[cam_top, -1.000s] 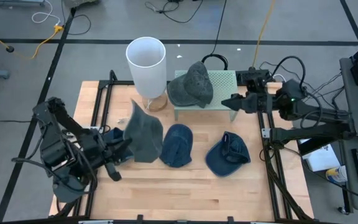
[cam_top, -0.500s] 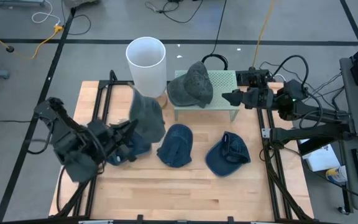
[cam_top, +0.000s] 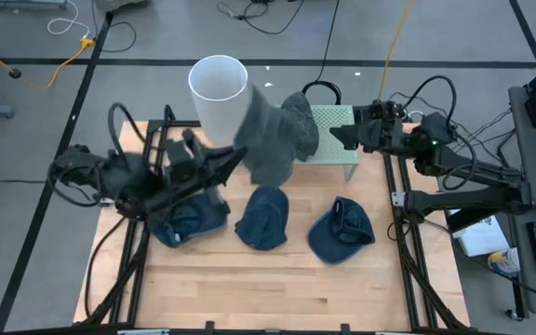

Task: Pick & Place hat
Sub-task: Stack the green cap on the green cap on the shelf

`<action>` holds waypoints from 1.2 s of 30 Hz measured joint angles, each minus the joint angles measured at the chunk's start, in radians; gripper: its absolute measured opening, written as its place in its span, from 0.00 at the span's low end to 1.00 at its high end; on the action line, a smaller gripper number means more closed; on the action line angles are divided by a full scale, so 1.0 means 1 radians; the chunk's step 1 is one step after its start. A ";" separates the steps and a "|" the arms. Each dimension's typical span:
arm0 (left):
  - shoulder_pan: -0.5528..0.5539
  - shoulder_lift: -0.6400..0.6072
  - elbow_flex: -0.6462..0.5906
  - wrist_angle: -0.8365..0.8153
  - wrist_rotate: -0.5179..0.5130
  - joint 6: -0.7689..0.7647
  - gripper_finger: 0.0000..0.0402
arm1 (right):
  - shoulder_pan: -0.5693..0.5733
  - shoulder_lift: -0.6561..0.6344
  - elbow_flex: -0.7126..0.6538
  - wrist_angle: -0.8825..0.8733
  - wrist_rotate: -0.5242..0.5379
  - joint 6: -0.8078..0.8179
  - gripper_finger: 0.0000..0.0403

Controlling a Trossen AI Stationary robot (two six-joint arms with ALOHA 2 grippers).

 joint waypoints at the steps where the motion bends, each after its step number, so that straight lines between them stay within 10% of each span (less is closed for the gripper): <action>1: 0.025 -0.001 0.000 0.019 0.050 0.008 0.02 | -0.009 0.007 0.004 -0.008 0.000 0.007 0.58; 21: 0.597 -0.064 -0.002 0.267 0.904 -0.201 0.02 | -0.113 0.322 0.490 -0.213 -0.073 -0.087 0.58; 36: 0.778 -0.062 -0.002 0.321 1.089 -0.369 0.02 | -0.067 0.487 0.603 0.048 -0.054 -0.065 0.58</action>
